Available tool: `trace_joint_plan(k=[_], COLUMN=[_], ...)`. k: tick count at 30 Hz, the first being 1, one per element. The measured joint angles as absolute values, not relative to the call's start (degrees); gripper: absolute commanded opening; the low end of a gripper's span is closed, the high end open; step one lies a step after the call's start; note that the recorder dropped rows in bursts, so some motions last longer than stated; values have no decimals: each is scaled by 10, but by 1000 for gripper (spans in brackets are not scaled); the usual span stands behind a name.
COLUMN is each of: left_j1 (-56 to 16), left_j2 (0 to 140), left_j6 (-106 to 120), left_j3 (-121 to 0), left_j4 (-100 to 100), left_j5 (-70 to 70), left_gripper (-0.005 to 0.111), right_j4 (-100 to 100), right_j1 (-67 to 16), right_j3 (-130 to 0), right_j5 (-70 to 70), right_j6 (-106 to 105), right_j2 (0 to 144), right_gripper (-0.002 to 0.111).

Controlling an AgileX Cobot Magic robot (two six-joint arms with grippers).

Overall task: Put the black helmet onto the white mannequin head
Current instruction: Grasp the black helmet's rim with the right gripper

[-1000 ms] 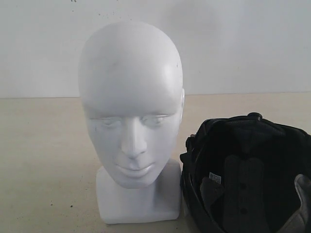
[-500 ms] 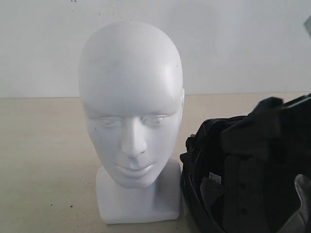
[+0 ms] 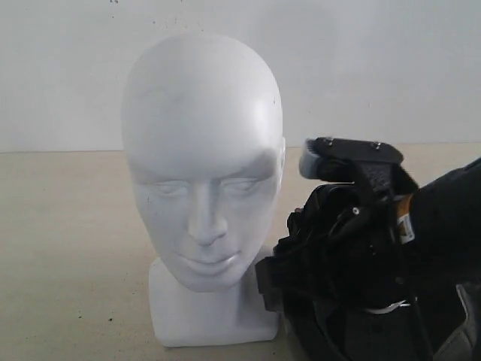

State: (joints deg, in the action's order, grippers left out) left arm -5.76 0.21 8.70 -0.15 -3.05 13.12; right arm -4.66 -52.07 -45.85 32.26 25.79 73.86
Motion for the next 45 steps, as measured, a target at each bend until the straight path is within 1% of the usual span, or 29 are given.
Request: trace_joint_plan(k=[4,6,8,9,10,11,18,27,28,29,31,33,35,36,38,41,45], left_j1=[-58,-58,-58,-58,-58,-58,-58,-58,-58,-58,-58,-58,-58,-58,-58,-58,-58], left_j2=[2,2,2,2,2,2,2,2,2,2,2,2,2,2,2,2,2], left_j6=[87,87,87,87,87,87,87,87,87,87,87,87,87,87,87,87,87], left_j3=[-1,-1,-1,-1,-1,-1,-1,-1,-1,-1,-1,-1,-1,-1,-1,-1,-1], left_j4=[-31,-31,-31,-31,-31,-31,-31,-31,-31,-31,-31,-31,-31,-31,-31,-31,-32], left_j5=[131,131,131,131,131,131,131,131,131,131,131,131,131,131,131,131,131], left_gripper=[4,4,4,4,4,4,4,4,4,4,4,4,4,4,4,4,4], right_j4=[-9,13,17,16,22,37,110,111,108,104,88,70,61,56,50,50,50], right_j1=[-525,-525,-526,-527,-527,-527,-507,-506,-506,-506,-506,-506,-506,-506,-506,-506,-506], right_j3=[-461,-461,-462,-463,-464,-466,-447,-428,-428,-428,-428,-428,-428,-428,-428,-428,-428], right_j5=[304,303,299,296,296,303,404,496,503,509,523,533,536,538,538,537,501], right_j6=[298,319,337,345,347,347,355,332,330,324,304,287,283,281,281,289,301], right_j2=[794,813,826,830,830,831,795,724,723,721,721,721,721,721,721,720,720], right_gripper=[75,62,22,9,0,0,0,1,2,7,21,39,54,59,63,63,64])
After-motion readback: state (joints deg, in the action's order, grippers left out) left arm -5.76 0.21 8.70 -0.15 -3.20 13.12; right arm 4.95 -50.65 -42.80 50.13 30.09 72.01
